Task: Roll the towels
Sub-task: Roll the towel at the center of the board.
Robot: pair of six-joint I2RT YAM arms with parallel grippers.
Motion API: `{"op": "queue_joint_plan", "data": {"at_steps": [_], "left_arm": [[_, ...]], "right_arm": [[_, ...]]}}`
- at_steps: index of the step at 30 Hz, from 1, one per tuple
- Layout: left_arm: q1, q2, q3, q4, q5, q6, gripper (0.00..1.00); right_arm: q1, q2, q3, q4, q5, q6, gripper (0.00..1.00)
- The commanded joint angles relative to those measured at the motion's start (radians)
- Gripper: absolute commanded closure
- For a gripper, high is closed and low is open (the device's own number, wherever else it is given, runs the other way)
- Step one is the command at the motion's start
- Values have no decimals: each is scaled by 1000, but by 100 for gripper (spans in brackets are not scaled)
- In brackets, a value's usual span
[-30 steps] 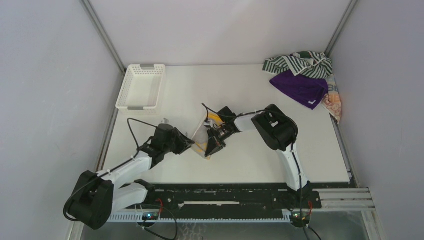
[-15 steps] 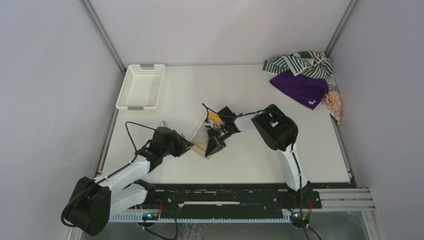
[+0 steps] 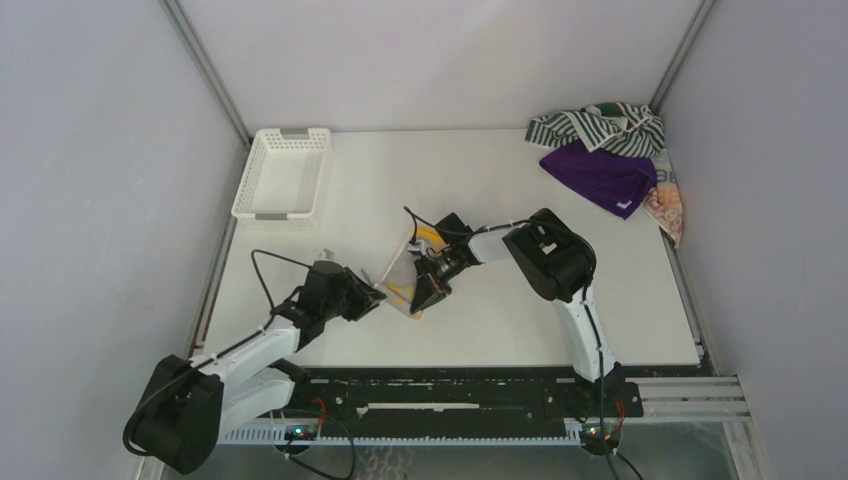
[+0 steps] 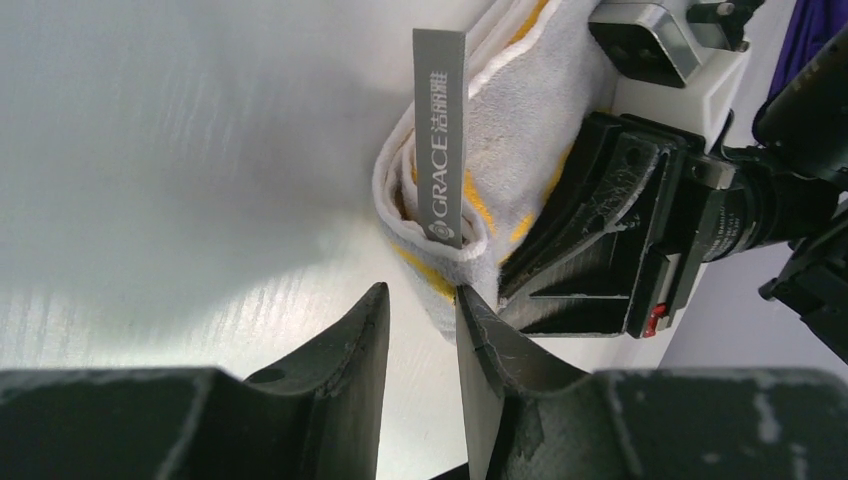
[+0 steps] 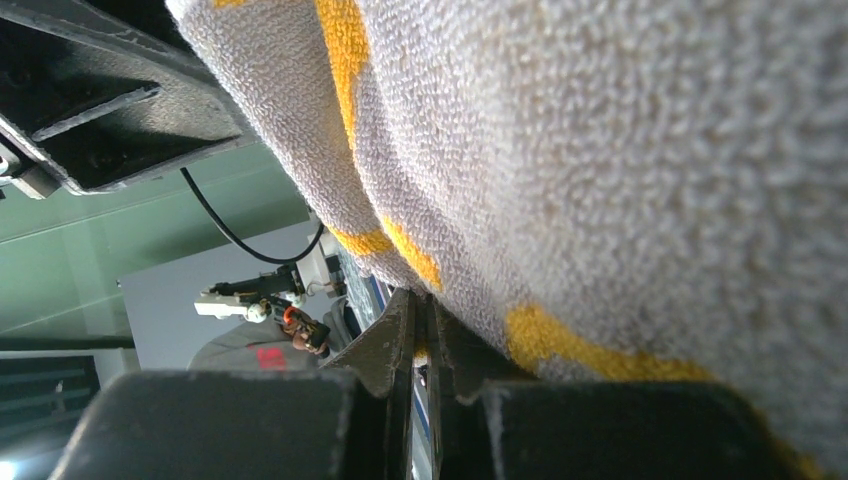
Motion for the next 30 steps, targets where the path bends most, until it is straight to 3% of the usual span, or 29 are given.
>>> {"op": "queue_joint_plan", "data": {"at_steps": [1,23,30], "left_arm": [[6,29,21,61,-2,11,64],[16,136,76,74,-46,16,58],[22,198,116,-21,-83,13,54]], "right_arm": [[12,38,6,-12,108,-33,100],[20,50,24,-42,115,-48,100],[21,39,31,-71,135,-65,100]]}}
